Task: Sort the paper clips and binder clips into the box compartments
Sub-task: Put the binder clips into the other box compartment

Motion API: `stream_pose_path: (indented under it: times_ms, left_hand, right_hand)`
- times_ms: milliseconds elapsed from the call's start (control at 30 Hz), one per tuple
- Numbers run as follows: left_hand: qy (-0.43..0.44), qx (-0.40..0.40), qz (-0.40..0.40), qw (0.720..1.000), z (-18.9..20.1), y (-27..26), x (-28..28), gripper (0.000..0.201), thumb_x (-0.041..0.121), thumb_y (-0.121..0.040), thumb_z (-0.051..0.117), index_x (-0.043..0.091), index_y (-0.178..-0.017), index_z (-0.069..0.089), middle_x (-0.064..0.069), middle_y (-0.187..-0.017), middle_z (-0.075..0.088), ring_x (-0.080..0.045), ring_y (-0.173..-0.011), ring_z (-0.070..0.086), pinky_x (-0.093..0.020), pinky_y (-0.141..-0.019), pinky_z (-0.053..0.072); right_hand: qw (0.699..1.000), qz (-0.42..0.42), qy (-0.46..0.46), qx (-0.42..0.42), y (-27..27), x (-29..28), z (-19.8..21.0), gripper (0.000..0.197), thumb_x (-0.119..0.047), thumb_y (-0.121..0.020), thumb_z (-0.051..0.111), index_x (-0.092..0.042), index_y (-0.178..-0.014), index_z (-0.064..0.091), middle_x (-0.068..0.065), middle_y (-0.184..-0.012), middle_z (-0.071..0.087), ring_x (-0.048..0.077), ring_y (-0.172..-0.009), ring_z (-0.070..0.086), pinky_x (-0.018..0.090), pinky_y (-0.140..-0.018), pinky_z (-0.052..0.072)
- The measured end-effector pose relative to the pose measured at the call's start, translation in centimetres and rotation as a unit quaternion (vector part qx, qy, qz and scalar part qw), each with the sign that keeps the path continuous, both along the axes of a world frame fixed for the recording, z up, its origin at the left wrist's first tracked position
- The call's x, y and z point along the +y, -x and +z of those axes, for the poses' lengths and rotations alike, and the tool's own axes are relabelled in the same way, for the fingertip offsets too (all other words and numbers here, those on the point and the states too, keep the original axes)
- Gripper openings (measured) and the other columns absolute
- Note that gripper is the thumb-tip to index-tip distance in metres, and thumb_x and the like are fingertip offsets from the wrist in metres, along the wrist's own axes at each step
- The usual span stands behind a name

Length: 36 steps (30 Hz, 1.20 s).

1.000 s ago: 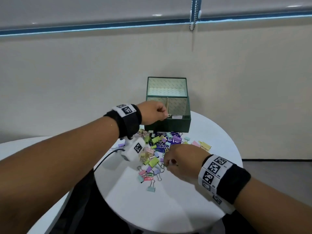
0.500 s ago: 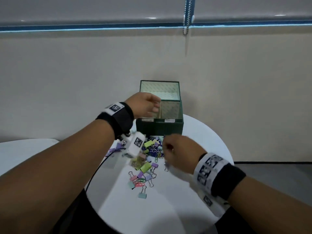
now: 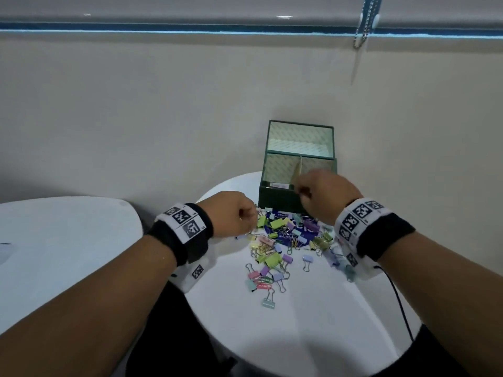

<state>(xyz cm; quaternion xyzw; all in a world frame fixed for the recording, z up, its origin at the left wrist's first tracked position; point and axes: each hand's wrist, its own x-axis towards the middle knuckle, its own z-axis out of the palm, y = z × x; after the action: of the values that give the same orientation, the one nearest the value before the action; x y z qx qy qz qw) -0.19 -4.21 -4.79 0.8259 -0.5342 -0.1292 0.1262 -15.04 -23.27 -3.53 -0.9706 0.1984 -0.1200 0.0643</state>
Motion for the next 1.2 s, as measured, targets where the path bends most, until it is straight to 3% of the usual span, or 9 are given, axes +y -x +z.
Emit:
stream_pose_path:
  times_ms: [167,300,467,667,767,900,1000,1100,1200]
  left_hand:
    - [-0.035,-0.035,-0.053,0.997,-1.2,1.5,-1.0,0.018,0.037,-0.079,0.075,0.023,-0.090,0.071,0.004,-0.094,0.062,-0.016,-0.087,0.061,-0.031,-0.079,0.053]
    - [-0.057,-0.039,-0.031,0.997,-1.3,1.1,-1.2,0.024,0.029,-0.080,0.077,0.028,-0.104,0.073,0.007,-0.101,0.060,-0.015,-0.095,0.060,-0.028,-0.083,0.051]
    - [-0.041,-0.033,-0.006,0.999,-1.3,0.7,-1.2,0.026,0.021,-0.081,0.077,0.027,-0.105,0.072,0.008,-0.099,0.051,-0.015,-0.096,0.055,-0.027,-0.082,0.046]
    - [-0.058,-0.020,-0.087,0.994,-1.7,1.3,-1.2,0.046,0.040,-0.078,0.079,0.043,-0.121,0.065,0.004,-0.111,0.051,-0.017,-0.104,0.053,-0.031,-0.089,0.048]
    - [-0.050,-0.012,-0.078,0.996,-1.8,1.2,-1.2,0.031,0.040,-0.080,0.078,0.037,-0.110,0.072,0.007,-0.105,0.055,-0.015,-0.104,0.058,-0.029,-0.087,0.049]
    - [-0.024,0.005,-0.063,0.998,-1.5,1.2,-1.1,0.012,0.034,-0.087,0.071,0.028,-0.097,0.073,0.008,-0.099,0.061,-0.013,-0.094,0.058,-0.028,-0.083,0.049]
    - [0.025,-0.011,-0.015,1.000,-1.2,1.0,-1.1,0.011,0.032,-0.093,0.063,0.025,-0.098,0.070,0.009,-0.094,0.057,-0.014,-0.091,0.059,-0.028,-0.079,0.046]
    - [0.045,-0.052,0.039,0.997,-1.0,0.4,-1.0,0.017,0.033,-0.093,0.061,0.033,-0.110,0.066,0.009,-0.102,0.049,-0.015,-0.096,0.055,-0.032,-0.086,0.048]
    - [0.035,-0.032,0.013,0.999,-0.9,0.8,-0.9,0.019,0.023,-0.087,0.064,0.034,-0.102,0.070,0.010,-0.101,0.050,-0.012,-0.095,0.054,-0.033,-0.089,0.050]
  right_hand:
    - [0.975,0.175,-0.032,0.135,0.0,5.2,-2.5,0.027,-0.022,-0.093,0.058,-0.034,-0.110,0.075,-0.007,-0.096,0.052,0.011,-0.086,0.051,0.029,-0.079,0.047]
    - [0.980,0.122,0.035,0.155,-0.1,4.4,-2.8,0.027,-0.029,-0.096,0.052,-0.036,-0.114,0.072,-0.005,-0.101,0.052,0.017,-0.090,0.057,0.032,-0.077,0.052]
    - [0.984,0.089,0.011,0.157,0.1,4.0,-3.0,0.019,-0.030,-0.093,0.057,-0.032,-0.105,0.071,-0.008,-0.100,0.058,0.017,-0.093,0.060,0.035,-0.080,0.056]
    - [0.972,0.062,-0.011,0.228,0.5,4.0,-3.0,0.035,-0.023,-0.081,0.065,-0.037,-0.112,0.073,-0.008,-0.104,0.067,0.018,-0.093,0.063,0.038,-0.080,0.059]
    - [0.968,0.074,-0.023,0.239,0.8,3.9,-2.8,0.050,-0.018,-0.074,0.072,-0.041,-0.118,0.071,-0.011,-0.107,0.061,0.016,-0.097,0.060,0.038,-0.084,0.057]
    - [0.972,0.088,-0.044,0.215,1.2,3.7,-2.9,0.028,-0.025,-0.084,0.072,-0.037,-0.110,0.074,-0.011,-0.109,0.060,0.013,-0.099,0.059,0.033,-0.087,0.056]
    - [0.975,0.090,-0.062,0.194,1.5,3.7,-2.9,0.018,-0.028,-0.087,0.070,-0.033,-0.103,0.077,-0.011,-0.107,0.061,0.012,-0.097,0.061,0.033,-0.086,0.057]
    - [0.974,0.097,-0.060,0.194,1.8,3.8,-2.9,0.018,-0.027,-0.087,0.067,-0.032,-0.101,0.076,-0.010,-0.104,0.059,0.012,-0.094,0.060,0.035,-0.084,0.057]
    - [0.973,0.097,-0.067,0.201,1.9,3.9,-3.1,0.014,-0.023,-0.082,0.065,-0.030,-0.092,0.073,-0.010,-0.097,0.063,0.013,-0.089,0.062,0.038,-0.080,0.058]
